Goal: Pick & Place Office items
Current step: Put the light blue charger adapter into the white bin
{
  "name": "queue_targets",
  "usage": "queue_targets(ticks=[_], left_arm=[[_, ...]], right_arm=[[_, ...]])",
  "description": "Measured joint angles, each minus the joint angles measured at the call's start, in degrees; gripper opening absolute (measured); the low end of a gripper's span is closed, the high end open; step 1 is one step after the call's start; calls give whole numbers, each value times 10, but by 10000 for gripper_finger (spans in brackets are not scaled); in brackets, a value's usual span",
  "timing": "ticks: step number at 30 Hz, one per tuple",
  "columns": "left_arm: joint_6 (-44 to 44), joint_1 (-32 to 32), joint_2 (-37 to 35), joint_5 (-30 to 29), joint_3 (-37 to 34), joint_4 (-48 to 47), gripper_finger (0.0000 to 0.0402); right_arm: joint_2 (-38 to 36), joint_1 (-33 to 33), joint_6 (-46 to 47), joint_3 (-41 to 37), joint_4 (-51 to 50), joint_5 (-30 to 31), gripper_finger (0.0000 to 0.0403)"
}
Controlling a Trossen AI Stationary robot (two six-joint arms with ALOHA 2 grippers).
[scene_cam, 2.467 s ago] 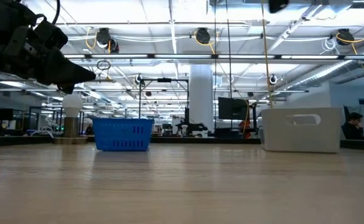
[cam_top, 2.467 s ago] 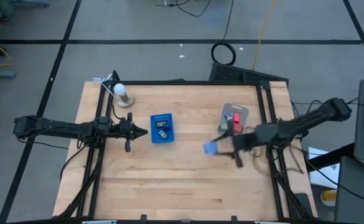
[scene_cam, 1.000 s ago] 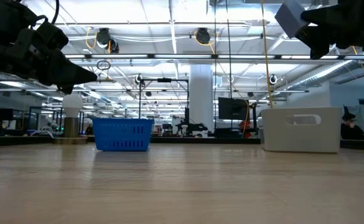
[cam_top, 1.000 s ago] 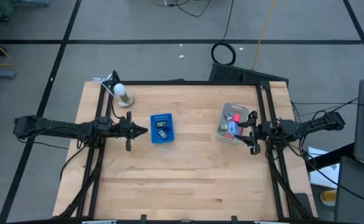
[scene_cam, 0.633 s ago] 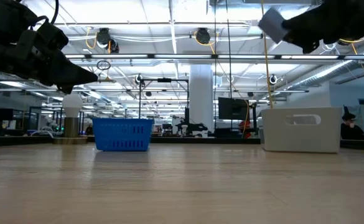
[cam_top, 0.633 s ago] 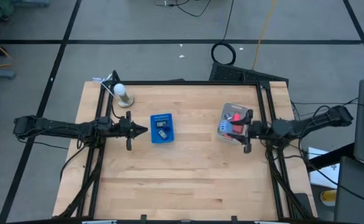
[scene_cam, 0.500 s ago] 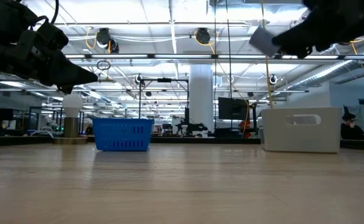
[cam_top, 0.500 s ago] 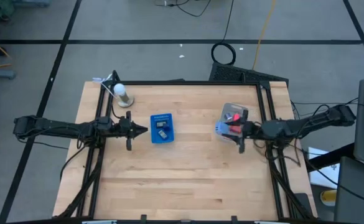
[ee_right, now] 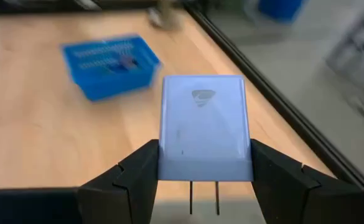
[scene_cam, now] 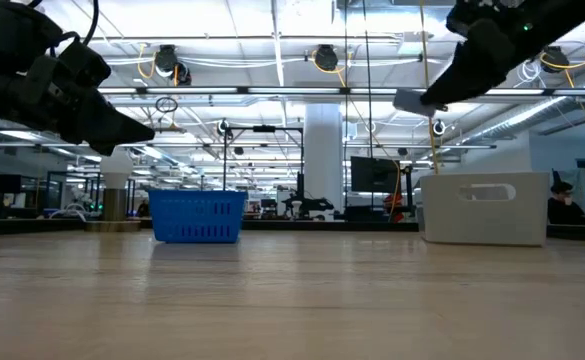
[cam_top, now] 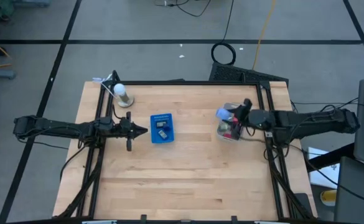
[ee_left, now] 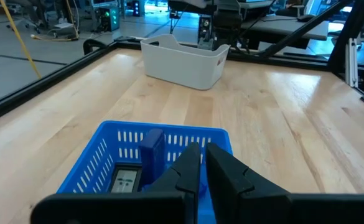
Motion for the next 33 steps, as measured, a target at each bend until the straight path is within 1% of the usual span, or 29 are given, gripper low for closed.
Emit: queue_targets(ticks=[3,6,10,19,25,27,33], left_arm=[[0,0,0,0,0,0,26],[3,0,0,0,0,0,26],[1,0,0,0,0,0,26],[-1,0,0,0,0,1,26],[1,0,0,0,0,-1,26],[1,0,0,0,0,-3,26],[-9,0,0,1,0,-2,26]], right_arm=[[6,-29,30,27,-92,-1,204],[20,-61,62,28,-173,-12,204],[61,-95,92,27,-244,-40,204],[148,-129,76,27,-236,-48,204],[176,-136,64,27,-235,-49,204],[178,-136,64,27,-234,-49,216],[176,-135,66,27,-236,-49,289]])
